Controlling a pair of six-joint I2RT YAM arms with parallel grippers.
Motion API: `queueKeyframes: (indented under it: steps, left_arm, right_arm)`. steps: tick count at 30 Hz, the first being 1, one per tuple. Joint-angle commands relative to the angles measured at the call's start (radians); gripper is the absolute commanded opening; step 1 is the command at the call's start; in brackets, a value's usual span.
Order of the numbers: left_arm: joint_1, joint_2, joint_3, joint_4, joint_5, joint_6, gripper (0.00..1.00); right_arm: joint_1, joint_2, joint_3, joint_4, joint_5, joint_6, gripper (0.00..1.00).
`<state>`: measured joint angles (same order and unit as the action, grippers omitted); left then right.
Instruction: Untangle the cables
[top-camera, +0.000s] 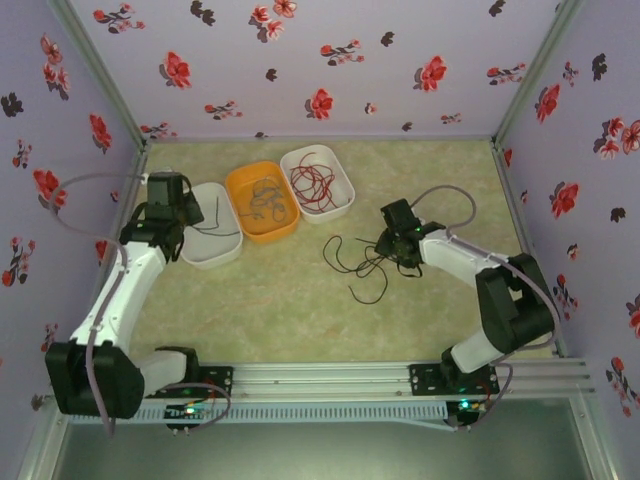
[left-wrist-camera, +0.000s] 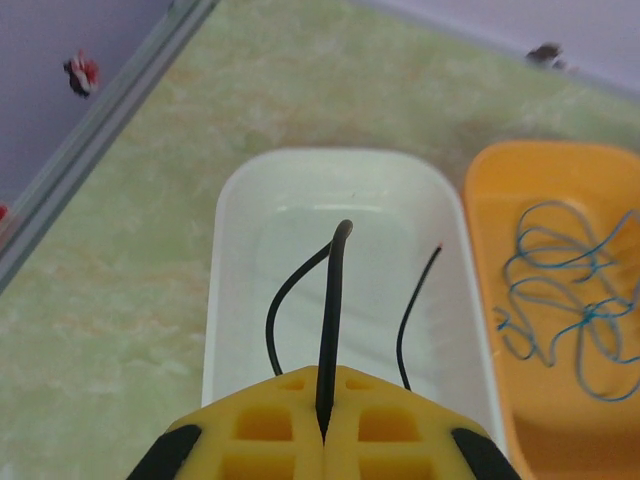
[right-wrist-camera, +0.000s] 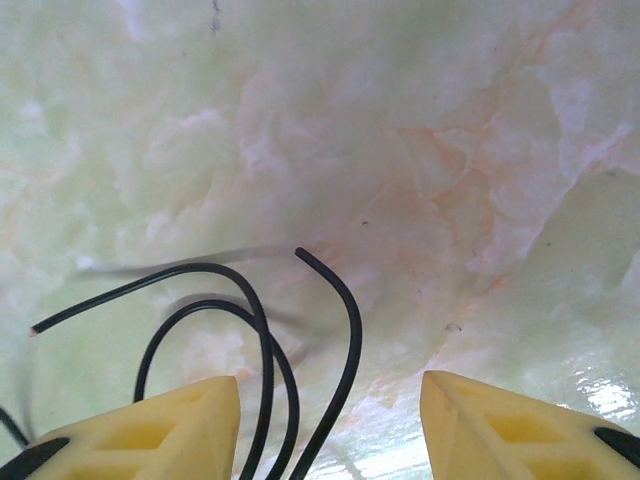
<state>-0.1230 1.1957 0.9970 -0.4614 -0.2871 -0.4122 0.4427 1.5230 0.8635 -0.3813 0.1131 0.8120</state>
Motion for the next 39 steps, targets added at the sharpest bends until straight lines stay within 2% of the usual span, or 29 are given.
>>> queueKeyframes:
  steps: [1,11,18,24,28,39]
  left_arm:
    - [0.015,0.045,-0.018,0.0,-0.013,-0.017,0.0]
    - [0.033,0.206,-0.028,0.042,-0.002,-0.019,0.0]
    - [0.043,0.325,-0.011,0.094,0.046,-0.011,0.08]
    - [0.051,0.39,0.032,0.098,0.057,0.008,0.37]
    - [0.054,0.384,0.064,0.082,0.057,0.015,0.53]
    - [0.054,0.231,0.118,0.011,0.059,0.026,0.94]
  right_arm:
    - [-0.006,-0.036,0.029,-0.03,0.025,-0.015,0.52]
    - [-0.006,-0.055,0.047,-0.042,0.025,-0.029,0.52]
    - [-0.004,-0.059,0.058,-0.055,0.029,-0.036,0.51]
    - [-0.004,-0.062,0.074,-0.082,0.049,-0.046,0.51]
    - [-0.004,-0.053,0.088,-0.099,0.061,-0.053,0.5]
    - [-0.004,-0.044,0.107,-0.125,0.088,-0.053,0.48]
